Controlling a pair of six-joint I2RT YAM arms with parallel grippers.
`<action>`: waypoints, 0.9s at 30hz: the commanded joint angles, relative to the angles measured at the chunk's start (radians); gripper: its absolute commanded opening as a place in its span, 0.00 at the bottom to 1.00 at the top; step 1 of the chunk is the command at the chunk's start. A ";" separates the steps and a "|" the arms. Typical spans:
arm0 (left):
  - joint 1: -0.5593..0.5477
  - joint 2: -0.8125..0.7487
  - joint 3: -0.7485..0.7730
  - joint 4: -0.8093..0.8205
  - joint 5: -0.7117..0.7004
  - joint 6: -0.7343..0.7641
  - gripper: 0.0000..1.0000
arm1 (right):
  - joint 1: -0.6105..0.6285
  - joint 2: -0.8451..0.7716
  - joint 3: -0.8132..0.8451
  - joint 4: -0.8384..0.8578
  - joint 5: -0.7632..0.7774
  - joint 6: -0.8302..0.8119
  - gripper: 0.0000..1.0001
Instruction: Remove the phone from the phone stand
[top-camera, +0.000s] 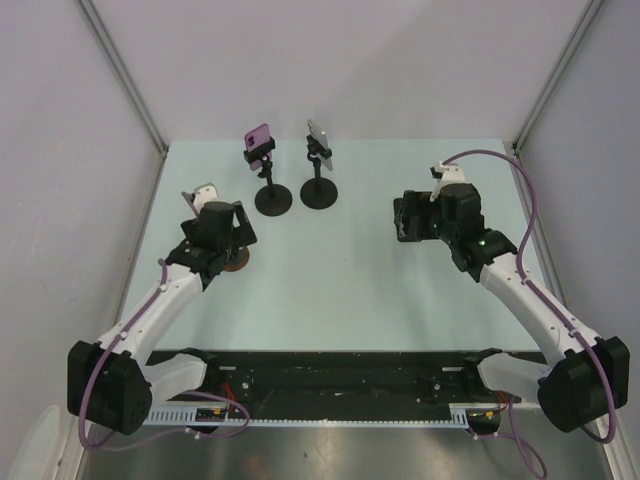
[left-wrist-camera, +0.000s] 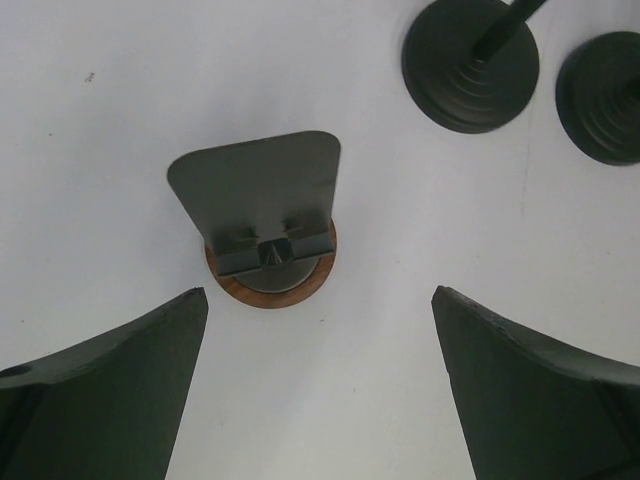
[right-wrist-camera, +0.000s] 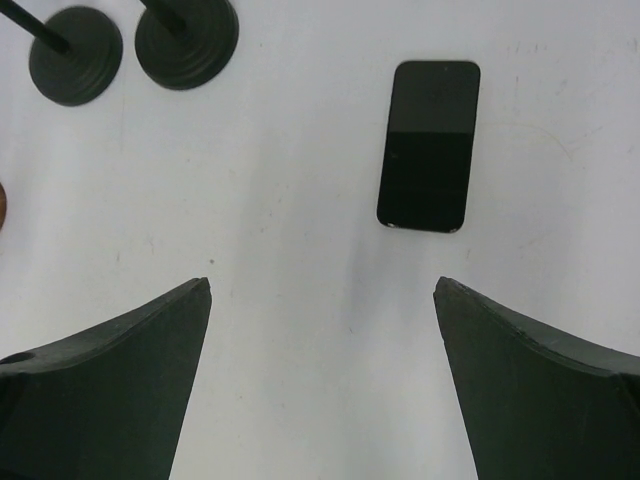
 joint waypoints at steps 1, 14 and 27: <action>0.037 0.006 0.054 -0.007 -0.070 -0.050 1.00 | 0.011 -0.063 -0.042 0.048 0.028 -0.018 1.00; 0.119 0.117 0.083 0.025 -0.058 -0.010 1.00 | 0.012 -0.122 -0.099 0.099 0.049 -0.044 1.00; 0.125 0.231 0.124 0.108 -0.095 -0.010 0.97 | 0.012 -0.149 -0.127 0.106 0.035 -0.070 1.00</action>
